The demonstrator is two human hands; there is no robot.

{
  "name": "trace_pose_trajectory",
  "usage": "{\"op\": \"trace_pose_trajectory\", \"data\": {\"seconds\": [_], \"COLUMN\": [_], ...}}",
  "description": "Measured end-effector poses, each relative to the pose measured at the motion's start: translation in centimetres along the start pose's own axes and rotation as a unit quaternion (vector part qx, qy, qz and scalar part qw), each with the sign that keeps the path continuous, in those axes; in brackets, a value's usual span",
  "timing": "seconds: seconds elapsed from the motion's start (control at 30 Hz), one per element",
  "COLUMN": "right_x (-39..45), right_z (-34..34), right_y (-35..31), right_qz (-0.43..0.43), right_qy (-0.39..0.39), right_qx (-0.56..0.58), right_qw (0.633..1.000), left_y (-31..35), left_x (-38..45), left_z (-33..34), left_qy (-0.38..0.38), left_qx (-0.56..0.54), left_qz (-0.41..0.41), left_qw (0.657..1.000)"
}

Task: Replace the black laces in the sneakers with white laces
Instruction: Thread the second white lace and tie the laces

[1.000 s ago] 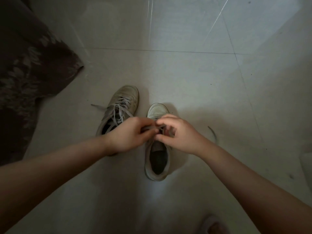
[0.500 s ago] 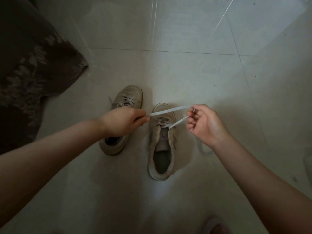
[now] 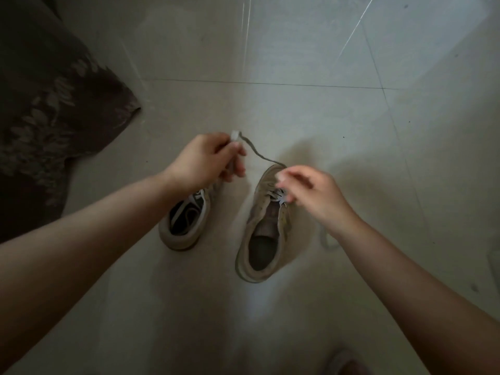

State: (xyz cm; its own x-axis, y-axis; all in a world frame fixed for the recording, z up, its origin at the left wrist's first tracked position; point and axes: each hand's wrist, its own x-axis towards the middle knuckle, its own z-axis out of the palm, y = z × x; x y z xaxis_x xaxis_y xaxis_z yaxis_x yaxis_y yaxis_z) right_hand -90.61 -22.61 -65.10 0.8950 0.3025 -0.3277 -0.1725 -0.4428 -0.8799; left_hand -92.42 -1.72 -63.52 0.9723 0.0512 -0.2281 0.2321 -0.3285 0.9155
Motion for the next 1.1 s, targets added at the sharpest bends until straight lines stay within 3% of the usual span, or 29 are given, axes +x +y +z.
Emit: {"op": "trace_pose_trajectory", "data": {"seconds": [0.07, 0.2, 0.3, 0.43, 0.53, 0.67, 0.77, 0.9, 1.1], "right_x": [0.0, 0.6, 0.7, 0.8, 0.7, 1.1, 1.7, 0.9, 0.3], "right_z": [1.2, 1.9, 1.1, 0.6, 1.0, 0.9, 0.1, 0.4, 2.2], "right_y": [-1.1, -1.9, -2.1, -1.9, -2.2, -1.9, -0.1, 2.9, 2.7], "right_qz": [-0.012, -0.043, -0.004, 0.048, 0.061, 0.045, 0.035, 0.005, -0.050], "right_qy": [-0.139, -0.132, -0.089, -0.053, -0.067, -0.043, -0.001, -0.026, -0.006], "right_qx": [0.002, -0.022, 0.045, 0.212, 0.214, 0.128, -0.033, -0.270, -0.376], "right_qw": [0.990, 0.990, 0.995, 0.975, 0.973, 0.990, 0.999, 0.962, 0.925], "left_y": [1.3, 2.0, 1.1, 0.0, -0.4, -0.9, -2.1, -3.5, -4.5], "left_x": [0.5, 1.2, 0.9, -1.0, -1.5, -1.4, -1.2, -1.2, -1.2], "left_z": [1.5, 3.0, 3.2, 3.3, 4.1, 4.7, 4.9, 5.0, 6.5], "left_qy": [-0.044, -0.056, -0.028, -0.146, -0.138, -0.085, 0.002, 0.047, 0.061], "left_qx": [-0.158, -0.291, -0.213, -0.063, -0.066, -0.083, -0.128, -0.175, -0.211], "left_qz": [-0.050, -0.086, -0.080, -0.052, -0.047, -0.107, -0.160, -0.206, -0.229], "left_qw": [0.985, 0.951, 0.973, 0.986, 0.987, 0.987, 0.979, 0.962, 0.948]}}
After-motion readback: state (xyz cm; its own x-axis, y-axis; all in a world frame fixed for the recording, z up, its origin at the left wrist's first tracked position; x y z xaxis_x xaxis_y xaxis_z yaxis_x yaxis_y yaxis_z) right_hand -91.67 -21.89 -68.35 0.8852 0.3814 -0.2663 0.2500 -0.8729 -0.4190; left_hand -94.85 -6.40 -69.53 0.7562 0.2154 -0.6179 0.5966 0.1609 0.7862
